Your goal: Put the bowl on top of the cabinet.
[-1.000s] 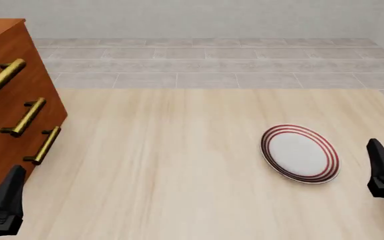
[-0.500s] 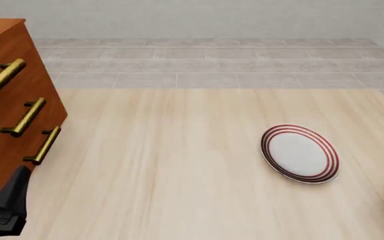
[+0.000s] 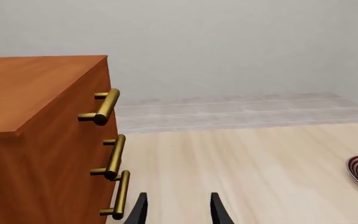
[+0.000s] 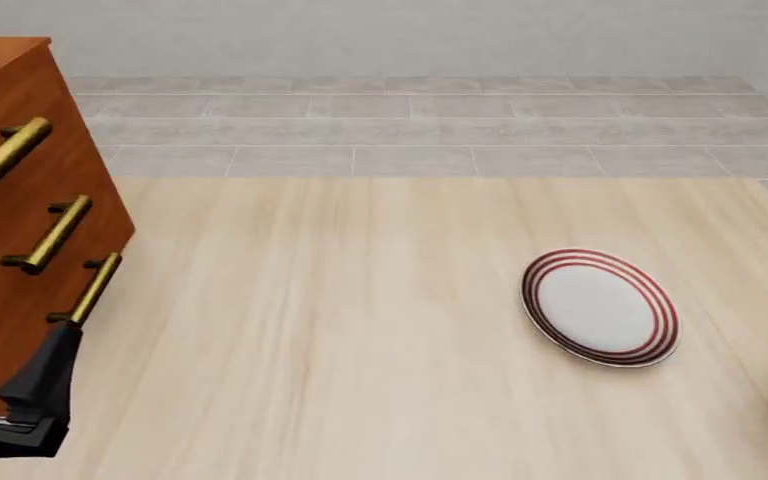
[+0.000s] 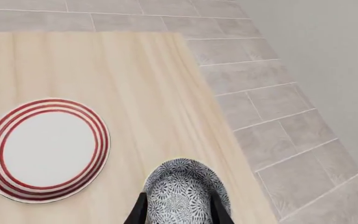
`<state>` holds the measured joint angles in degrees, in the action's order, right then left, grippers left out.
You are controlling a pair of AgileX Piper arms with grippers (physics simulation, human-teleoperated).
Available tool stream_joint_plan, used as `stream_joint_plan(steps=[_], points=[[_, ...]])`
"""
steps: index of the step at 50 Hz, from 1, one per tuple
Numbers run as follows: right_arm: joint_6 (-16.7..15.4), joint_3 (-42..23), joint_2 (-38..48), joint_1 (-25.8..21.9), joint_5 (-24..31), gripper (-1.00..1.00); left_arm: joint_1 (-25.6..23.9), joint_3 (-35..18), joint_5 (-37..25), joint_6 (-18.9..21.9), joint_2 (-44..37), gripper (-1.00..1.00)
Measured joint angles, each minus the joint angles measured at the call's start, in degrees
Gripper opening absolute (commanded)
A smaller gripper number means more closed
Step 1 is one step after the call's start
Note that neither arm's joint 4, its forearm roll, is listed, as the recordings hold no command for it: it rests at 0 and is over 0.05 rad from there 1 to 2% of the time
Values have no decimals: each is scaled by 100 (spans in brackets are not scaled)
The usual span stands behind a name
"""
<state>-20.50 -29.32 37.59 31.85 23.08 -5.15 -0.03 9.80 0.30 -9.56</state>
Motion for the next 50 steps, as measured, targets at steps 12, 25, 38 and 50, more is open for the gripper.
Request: stream_joint_plan(steps=[12, 25, 38, 50], points=[[-498, -210, 365, 565, -22, 100, -101, 1, 313, -28, -363, 100], [-861, -437, 665, 1005, -102, 100, -165, 2, 617, -50, -721, 100], [-1077, -248, 1227, 1297, -507, 100, -207, 2, 720, -43, -854, 100], [-1183, -80, 1890, 1494, -986, 100, -225, 2, 693, -20, -836, 100]])
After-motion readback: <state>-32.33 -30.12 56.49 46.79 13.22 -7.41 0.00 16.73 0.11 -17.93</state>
